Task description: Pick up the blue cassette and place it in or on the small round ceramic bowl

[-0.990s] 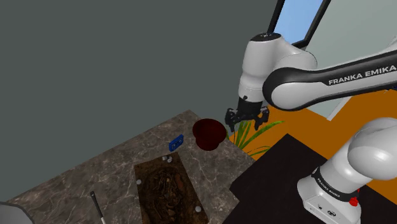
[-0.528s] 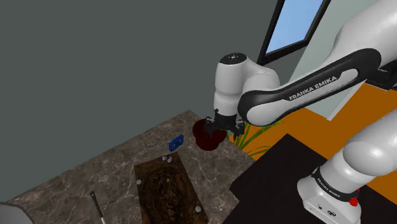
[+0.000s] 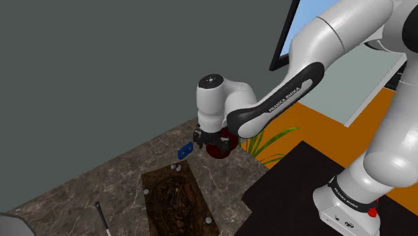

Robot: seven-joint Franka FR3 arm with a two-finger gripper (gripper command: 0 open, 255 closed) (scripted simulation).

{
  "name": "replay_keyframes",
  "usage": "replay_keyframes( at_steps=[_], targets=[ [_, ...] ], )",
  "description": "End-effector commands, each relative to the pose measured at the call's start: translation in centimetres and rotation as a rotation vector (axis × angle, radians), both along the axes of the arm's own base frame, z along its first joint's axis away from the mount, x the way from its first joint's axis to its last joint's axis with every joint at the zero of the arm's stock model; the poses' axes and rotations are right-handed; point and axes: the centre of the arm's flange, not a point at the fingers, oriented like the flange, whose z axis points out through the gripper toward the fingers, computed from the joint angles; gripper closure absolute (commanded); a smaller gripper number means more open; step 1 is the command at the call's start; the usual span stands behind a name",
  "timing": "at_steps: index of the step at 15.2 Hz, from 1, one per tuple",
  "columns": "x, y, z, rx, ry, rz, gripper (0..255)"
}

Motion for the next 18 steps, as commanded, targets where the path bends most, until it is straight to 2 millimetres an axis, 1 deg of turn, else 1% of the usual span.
replay_keyframes(
  at_steps=[1, 7, 12, 13, 18],
  targets=[
    [2.1, 1.0, -1.6, -0.009, -0.019, -0.055, 0],
    [7.9, 3.7, -6.0, -0.027, -0.065, -0.206, 0],
    [13.2, 5.2, -9.4, -0.042, -0.104, -0.332, 0],
    [14.0, 5.3, -9.9, -0.044, -0.109, -0.348, 0],
    [14.1, 4.8, -12.4, -0.044, -0.109, -0.348, 0]
  ],
)
